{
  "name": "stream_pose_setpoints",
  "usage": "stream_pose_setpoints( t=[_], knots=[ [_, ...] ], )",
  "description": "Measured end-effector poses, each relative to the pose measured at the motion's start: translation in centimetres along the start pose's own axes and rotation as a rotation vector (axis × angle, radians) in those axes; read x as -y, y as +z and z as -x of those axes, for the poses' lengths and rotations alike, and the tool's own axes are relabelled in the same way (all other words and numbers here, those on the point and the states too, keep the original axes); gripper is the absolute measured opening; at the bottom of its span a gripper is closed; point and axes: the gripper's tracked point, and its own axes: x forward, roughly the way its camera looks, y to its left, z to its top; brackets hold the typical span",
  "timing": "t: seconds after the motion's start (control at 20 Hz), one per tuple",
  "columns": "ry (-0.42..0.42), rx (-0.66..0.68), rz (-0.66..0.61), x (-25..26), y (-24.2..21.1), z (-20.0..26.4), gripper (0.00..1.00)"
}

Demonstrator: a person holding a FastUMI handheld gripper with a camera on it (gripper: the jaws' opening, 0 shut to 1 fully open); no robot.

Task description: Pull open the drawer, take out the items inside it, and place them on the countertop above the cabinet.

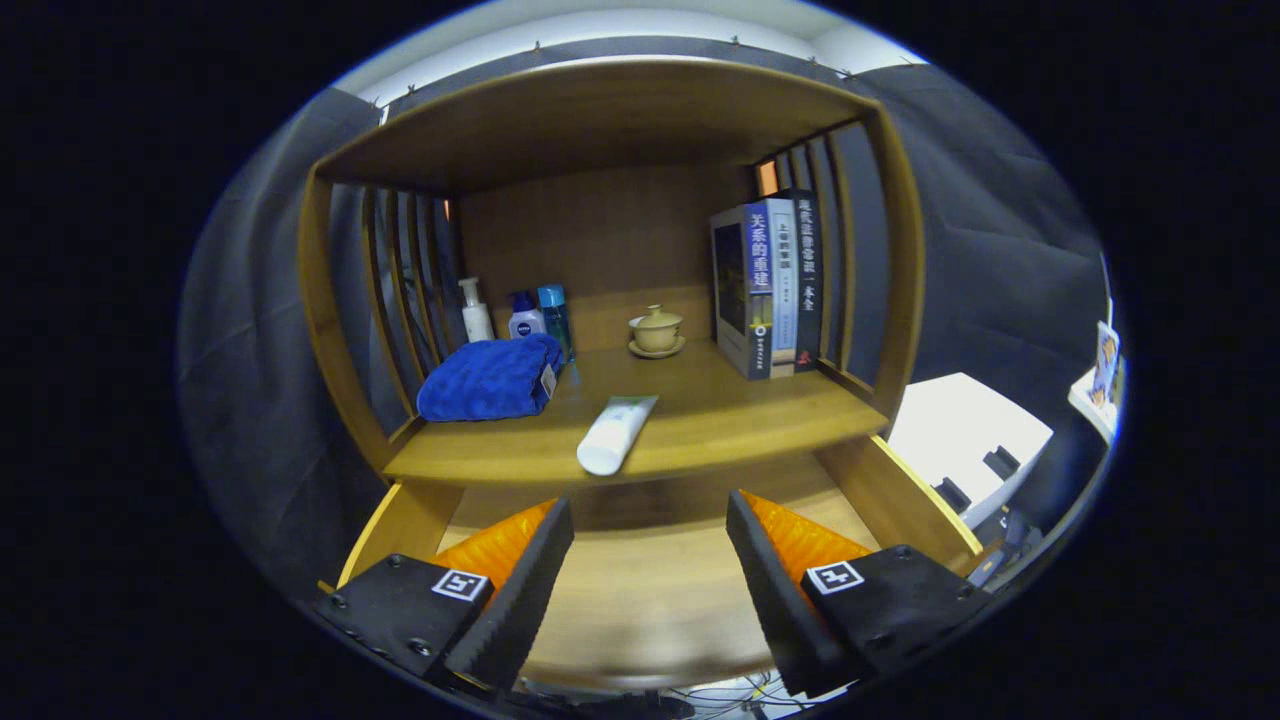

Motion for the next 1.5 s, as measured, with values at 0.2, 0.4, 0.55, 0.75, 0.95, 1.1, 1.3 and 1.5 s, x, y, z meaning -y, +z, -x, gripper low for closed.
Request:
stream_pose_setpoints(
  t=[0.2, 0.4, 0.55, 0.75, 0.95, 1.1, 1.3, 1.5],
  knots=[
    [-0.052, 0.016, -0.004, 2.5, -2.9, 3.8, 1.00],
    [-0.053, 0.011, -0.017, 3.1, -5.1, 5.9, 0.98],
    [-0.057, 0.009, 0.003, 3.4, -6.5, 6.5, 0.98],
    [-0.058, -0.019, -0.025, 3.8, -8.7, 6.3, 0.99],
    [-0.039, -0.028, -0.088, 3.8, -9.6, 6.3, 0.98],
    [-0.034, -0.021, -0.072, 3.8, -9.4, 6.1, 0.99],
    [-0.034, -0.010, -0.048, 3.7, -9.4, 6.3, 0.99],
    [-0.028, -0.009, -0.050, 3.8, -9.2, 6.0, 0.99]
  ],
)
